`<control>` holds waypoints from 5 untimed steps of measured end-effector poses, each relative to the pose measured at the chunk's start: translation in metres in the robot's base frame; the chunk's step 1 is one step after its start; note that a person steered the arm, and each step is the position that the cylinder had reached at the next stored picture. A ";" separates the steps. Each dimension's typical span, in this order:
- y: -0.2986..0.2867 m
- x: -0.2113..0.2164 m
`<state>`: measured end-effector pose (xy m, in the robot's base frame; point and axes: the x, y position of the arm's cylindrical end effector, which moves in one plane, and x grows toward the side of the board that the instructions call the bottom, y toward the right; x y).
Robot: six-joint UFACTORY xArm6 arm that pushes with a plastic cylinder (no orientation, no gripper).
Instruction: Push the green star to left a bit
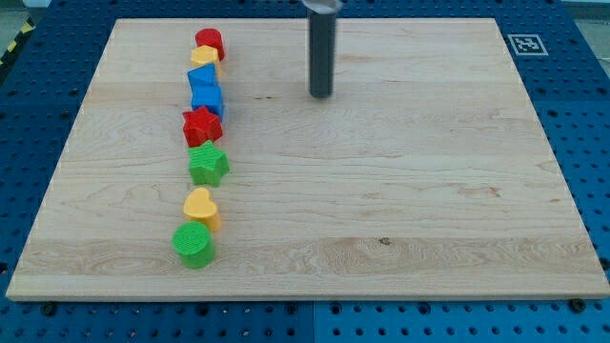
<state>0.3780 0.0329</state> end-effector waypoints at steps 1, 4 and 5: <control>0.004 0.083; -0.024 0.126; -0.062 0.122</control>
<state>0.5003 -0.0287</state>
